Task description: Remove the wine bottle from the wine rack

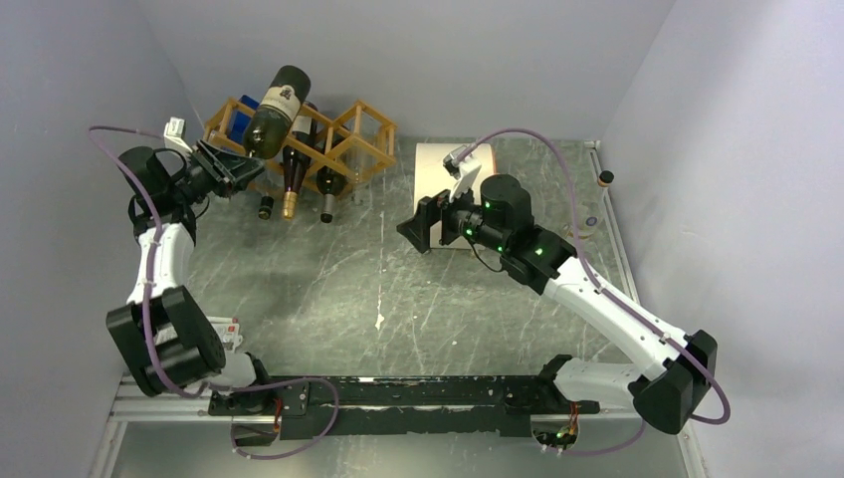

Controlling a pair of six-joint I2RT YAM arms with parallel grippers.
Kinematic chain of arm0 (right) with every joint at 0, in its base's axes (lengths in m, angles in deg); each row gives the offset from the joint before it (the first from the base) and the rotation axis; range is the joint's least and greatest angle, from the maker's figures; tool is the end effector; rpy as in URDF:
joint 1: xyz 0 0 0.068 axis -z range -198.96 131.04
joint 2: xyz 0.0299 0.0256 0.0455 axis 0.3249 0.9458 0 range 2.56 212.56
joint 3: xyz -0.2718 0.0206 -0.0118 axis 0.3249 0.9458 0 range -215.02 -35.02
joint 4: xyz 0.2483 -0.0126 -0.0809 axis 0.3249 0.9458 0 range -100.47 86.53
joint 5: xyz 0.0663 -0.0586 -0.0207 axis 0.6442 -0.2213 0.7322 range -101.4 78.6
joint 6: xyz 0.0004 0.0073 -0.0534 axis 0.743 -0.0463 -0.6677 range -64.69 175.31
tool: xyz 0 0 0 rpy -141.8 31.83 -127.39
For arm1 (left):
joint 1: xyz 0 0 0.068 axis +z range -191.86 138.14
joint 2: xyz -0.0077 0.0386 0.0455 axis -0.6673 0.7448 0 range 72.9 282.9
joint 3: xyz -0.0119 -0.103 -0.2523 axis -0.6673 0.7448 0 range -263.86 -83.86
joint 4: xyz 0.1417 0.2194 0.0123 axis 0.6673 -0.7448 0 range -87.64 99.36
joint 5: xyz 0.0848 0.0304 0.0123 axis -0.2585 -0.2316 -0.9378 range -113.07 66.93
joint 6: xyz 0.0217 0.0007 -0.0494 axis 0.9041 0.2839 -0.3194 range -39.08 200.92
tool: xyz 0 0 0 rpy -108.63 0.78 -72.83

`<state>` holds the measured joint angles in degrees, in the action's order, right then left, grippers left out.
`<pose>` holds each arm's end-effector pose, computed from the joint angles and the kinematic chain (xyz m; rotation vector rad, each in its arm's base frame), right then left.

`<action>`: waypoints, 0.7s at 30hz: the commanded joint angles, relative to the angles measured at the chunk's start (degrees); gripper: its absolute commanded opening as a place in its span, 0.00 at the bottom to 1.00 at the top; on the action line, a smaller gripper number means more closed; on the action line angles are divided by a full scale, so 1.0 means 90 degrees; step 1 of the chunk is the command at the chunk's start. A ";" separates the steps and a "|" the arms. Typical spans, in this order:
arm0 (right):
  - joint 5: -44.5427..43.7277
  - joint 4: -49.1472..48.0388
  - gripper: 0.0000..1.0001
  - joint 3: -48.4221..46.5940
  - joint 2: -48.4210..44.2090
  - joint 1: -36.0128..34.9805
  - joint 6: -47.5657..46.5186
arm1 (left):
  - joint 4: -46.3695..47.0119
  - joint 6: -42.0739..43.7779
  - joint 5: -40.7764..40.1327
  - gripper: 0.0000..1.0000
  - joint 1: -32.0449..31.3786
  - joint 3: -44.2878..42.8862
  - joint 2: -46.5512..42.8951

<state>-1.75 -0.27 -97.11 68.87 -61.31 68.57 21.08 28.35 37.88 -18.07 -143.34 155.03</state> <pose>0.1943 0.1851 0.3699 -0.5966 1.8048 0.8277 0.3078 0.1017 0.3186 -0.3911 1.7981 -1.2830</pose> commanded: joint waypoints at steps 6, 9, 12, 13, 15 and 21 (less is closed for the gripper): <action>-0.0030 0.0094 0.94 -0.0571 0.0523 -0.0200 -0.0048 | -0.0043 0.0223 0.0530 0.07 -0.0095 0.0659 -0.1702; -0.0189 0.0176 0.95 -0.0818 0.0769 -0.0535 -0.0207 | -0.0399 0.0345 0.0499 0.07 -0.0221 0.0995 -0.2137; -0.0560 0.0332 0.97 -0.1201 0.1075 -0.0930 -0.0460 | -0.1678 0.1172 0.0330 0.07 -0.0335 0.1018 -0.2412; -0.0647 0.0391 0.97 -0.1325 0.1196 -0.1052 -0.0539 | -0.2324 0.1523 0.0239 0.07 -0.0419 0.0959 -0.2482; -0.0772 0.0455 0.97 -0.1529 0.1410 -0.1225 -0.0713 | -0.3112 0.2058 0.0039 0.07 -0.0539 0.0925 -0.2689; -0.0717 0.0492 0.99 -0.2048 0.1973 -0.1470 -0.1068 | -0.4214 0.2688 -0.0112 0.07 -0.0917 0.1228 -0.3322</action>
<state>-7.37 3.33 -111.99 84.10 -73.72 62.51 -11.20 45.24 35.54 -24.08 -132.54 129.89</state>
